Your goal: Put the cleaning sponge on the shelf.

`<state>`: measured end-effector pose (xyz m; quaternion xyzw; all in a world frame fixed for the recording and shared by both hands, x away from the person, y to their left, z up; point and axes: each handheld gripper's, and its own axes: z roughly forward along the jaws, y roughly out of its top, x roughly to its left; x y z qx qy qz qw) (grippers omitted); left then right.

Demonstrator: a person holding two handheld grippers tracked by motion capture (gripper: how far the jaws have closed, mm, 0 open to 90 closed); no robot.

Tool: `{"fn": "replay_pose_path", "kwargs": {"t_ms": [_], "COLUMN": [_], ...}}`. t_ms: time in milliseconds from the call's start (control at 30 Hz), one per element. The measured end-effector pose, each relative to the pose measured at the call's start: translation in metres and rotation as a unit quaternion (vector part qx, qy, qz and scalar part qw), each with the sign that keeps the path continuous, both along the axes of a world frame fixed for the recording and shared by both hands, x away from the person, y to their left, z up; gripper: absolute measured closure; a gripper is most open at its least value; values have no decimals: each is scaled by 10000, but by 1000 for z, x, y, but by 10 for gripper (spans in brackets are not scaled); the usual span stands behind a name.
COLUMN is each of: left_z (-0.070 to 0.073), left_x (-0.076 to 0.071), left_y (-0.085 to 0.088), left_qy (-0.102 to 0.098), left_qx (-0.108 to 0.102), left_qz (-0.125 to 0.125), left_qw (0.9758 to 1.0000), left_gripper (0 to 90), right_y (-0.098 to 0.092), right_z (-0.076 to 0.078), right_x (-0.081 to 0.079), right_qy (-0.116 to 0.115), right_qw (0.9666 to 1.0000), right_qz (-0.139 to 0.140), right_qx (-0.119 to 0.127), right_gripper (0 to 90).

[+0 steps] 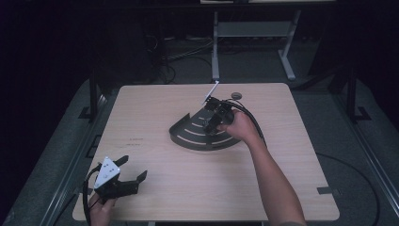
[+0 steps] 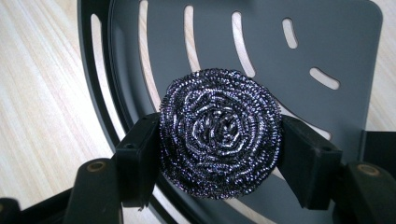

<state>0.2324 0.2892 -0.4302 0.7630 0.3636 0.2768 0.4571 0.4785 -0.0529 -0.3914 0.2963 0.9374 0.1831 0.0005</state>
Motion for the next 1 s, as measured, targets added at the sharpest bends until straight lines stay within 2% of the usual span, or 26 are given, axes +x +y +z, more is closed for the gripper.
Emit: {"fn": "replay_pose_path", "kwargs": {"t_ms": [133,367,433,467,633,1000], "left_z": [0,-1,0,-1,0,0], "left_x": [0,0,0,0,0,0], "left_y": [0,-1,-1,-1,1,1], "left_qy": [5,-8,13,-2,11,8], "left_qx": [4,0,11,7,3,-3], "left_qz": [4,-6,-11,-5,14,19], "left_qw": [10000,10000,10000,10000,10000,10000], "left_gripper": [133,133,132,133,133,133], "right_y": [2,6,7,9,14,17], "right_z": [-7,-15,-20,-24,-32,-37], "right_x": [4,6,7,8,9,10], "right_qy": [62,115,152,188,234,269], "right_qw": [9999,9998,9998,9996,9994,9992], "right_qz": [-66,-131,-151,-163,-180,-238], "right_qx": [-65,-11,-43,-136,-182,-176], "right_gripper": [341,340,340,340,339,332]}}
